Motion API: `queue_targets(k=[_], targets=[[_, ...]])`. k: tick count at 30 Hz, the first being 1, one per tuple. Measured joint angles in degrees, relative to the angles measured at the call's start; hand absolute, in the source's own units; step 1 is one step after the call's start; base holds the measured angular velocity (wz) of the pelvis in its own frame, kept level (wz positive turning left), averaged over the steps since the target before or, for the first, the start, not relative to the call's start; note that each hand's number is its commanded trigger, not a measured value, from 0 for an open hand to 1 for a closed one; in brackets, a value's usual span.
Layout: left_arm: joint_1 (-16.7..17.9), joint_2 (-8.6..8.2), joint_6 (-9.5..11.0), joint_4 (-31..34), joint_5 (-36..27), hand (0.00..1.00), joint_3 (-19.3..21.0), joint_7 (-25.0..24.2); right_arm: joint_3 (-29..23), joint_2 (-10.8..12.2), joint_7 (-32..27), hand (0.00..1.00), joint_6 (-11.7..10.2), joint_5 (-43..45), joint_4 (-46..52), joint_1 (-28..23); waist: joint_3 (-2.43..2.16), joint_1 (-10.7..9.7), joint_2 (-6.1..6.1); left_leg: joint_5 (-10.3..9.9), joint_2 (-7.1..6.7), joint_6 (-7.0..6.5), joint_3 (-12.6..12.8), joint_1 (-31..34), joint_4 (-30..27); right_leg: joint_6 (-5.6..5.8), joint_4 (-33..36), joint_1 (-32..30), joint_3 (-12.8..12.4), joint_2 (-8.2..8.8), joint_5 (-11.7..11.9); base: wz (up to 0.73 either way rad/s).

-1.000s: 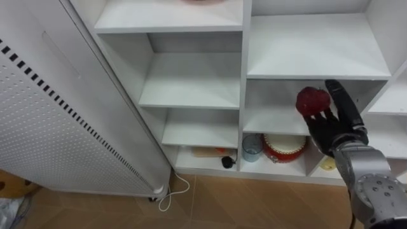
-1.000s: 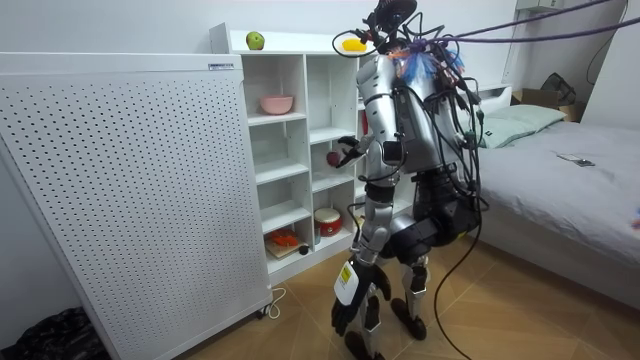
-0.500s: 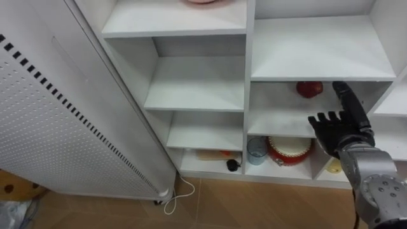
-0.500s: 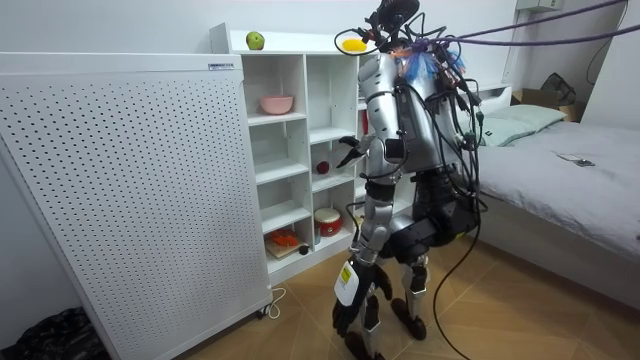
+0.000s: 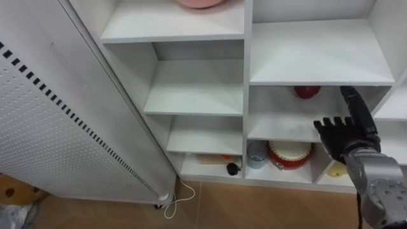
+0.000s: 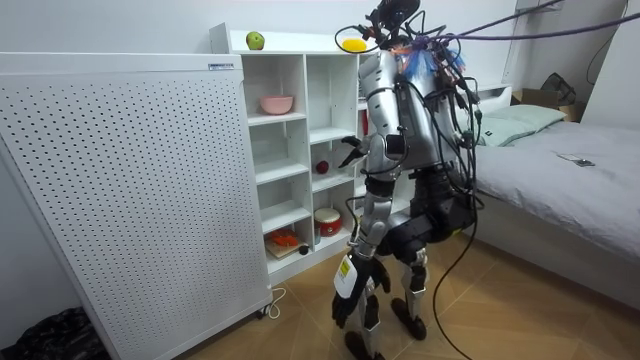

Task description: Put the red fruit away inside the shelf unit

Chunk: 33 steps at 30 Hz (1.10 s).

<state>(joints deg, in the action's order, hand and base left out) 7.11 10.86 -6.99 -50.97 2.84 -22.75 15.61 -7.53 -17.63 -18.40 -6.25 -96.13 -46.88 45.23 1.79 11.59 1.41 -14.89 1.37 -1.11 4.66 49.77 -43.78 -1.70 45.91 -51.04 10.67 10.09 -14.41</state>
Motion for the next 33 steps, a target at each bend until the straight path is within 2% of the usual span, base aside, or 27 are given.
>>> queue_targets(k=[6,7,9,12,15,17,19,21,23,26,28,29,31,33], targets=[[0.0,0.08,0.0,-3.2,0.2,0.0,0.1,-1.3,-0.6,0.0,6.6,0.0,1.4,-3.1,-10.0,-4.5,0.24,-0.1,0.02,0.3,0.06,0.31,-0.2,-8.0,5.4,0.5,-5.4,8.1,0.7,-0.75,0.4,-0.01],[0.0,0.17,0.0,-3.9,0.2,0.0,0.2,-1.7,-0.6,0.0,7.9,0.0,1.4,-3.1,-12.4,-5.5,0.5,-0.1,0.11,0.5,0.17,0.41,-0.2,-9.7,6.7,0.63,-7.0,10.0,0.8,-1.18,0.7,-0.05],[0.0,0.38,-0.1,-4.9,0.1,0.0,0.2,-2.6,-0.6,0.3,9.2,0.0,1.9,-3.1,-15.8,-7.6,0.66,-0.2,0.25,0.9,0.2,0.45,-0.2,-12.1,8.7,0.83,-9.0,12.5,1.1,-1.45,1.1,-0.02],[-1.6,0.42,-0.2,-6.7,0.3,0.0,0.3,-3.8,-0.7,0.9,10.0,0.0,2.2,-3.1,-17.7,-10.6,0.76,-0.3,0.19,1.1,-0.05,0.43,-0.2,-14.0,10.6,1.08,-10.5,14.0,1.1,-1.47,1.2,0.0],[-3.0,0.29,-0.1,-7.7,0.7,0.0,1.8,-4.0,-1.1,3.1,12.1,0.0,2.4,-2.7,-21.8,-12.7,0.94,-0.5,0.02,1.2,-0.11,0.55,-0.2,-17.0,12.8,1.22,-12.4,16.9,1.3,-1.74,1.2,0.0],[-3.7,-0.37,-0.1,-8.8,0.6,0.0,3.5,-3.9,-1.1,4.9,12.6,0.0,2.7,-2.3,-22.4,-14.8,1.0,-1.0,0.05,1.2,-0.14,0.58,-0.2,-18.8,14.1,1.4,-13.4,18.8,1.4,-1.87,1.1,0.02],[-4.2,-1.38,-0.1,-9.4,0.6,0.0,6.4,-3.7,-1.1,7.5,14.2,0.0,3.9,-1.5,-23.7,-18.1,1.07,-2.1,0.1,1.2,0.01,0.66,-0.6,-21.4,15.5,1.68,-15.5,22.2,2.2,-2.29,1.1,0.14],[-4.8,-1.79,0.1,-9.8,0.7,0.0,6.9,-3.3,-1.0,9.4,14.5,0.0,3.9,-1.4,-24.8,-20.5,1.1,-3.2,0.09,1.3,-0.04,0.77,-1.2,-23.6,16.7,2.04,-17.2,24.9,2.6,-2.63,1.2,0.17],[-5.6,-3.12,0.1,-10.8,2.2,0.0,8.9,-2.9,-1.0,10.9,15.4,0.0,4.0,0.0,-26.7,-22.8,1.04,-4.2,0.27,1.5,-0.17,0.84,-1.9,-26.2,18.3,2.3,-19.4,28.0,3.5,-2.79,1.6,0.15],[-5.7,-3.68,1.7,-10.8,4.5,0.0,11.2,-2.2,-0.2,12.6,17.0,0.0,4.6,2.1,-27.4,-27.8,0.76,-5.4,0.03,2.0,-0.16,0.94,-2.1,-30.1,21.3,2.64,-22.7,32.3,3.8,-3.52,2.3,0.03],[-4.6,-3.57,2.8,-10.7,4.7,0.0,13.3,-1.2,1.9,12.6,18.7,0.0,5.1,5.6,-27.4,-32.1,0.06,-7.0,-0.37,2.7,-0.26,1.01,-2.0,-33.4,24.3,2.91,-25.3,35.3,3.8,-3.88,2.8,-0.02],[-4.2,-3.57,3.1,-10.7,4.8,0.0,13.6,-0.7,1.9,12.6,19.1,0.0,5.1,6.3,-27.4,-33.1,-0.14,-7.4,-0.51,2.7,-0.29,1.01,-1.8,-34.3,25.0,2.93,-25.6,36.0,3.8,-3.89,2.8,-0.06],[-1.8,-3.6,4.1,-10.4,4.9,0.0,15.4,0.2,1.8,12.5,20.6,0.0,5.2,7.2,-27.4,-37.9,-1.08,-8.8,-1.17,2.8,-0.26,1.14,-1.4,-38.7,27.2,3.08,-27.8,40.0,3.7,-4.22,2.9,-0.11],[-0.5,-3.4,4.7,-10.4,4.9,0.0,17.5,0.5,1.7,12.4,21.2,0.0,5.3,9.0,-27.3,-41.2,-1.59,-9.9,-1.81,2.8,-0.17,1.24,-1.1,-41.8,28.7,3.16,-29.4,42.9,3.7,-4.51,2.9,-0.09]])
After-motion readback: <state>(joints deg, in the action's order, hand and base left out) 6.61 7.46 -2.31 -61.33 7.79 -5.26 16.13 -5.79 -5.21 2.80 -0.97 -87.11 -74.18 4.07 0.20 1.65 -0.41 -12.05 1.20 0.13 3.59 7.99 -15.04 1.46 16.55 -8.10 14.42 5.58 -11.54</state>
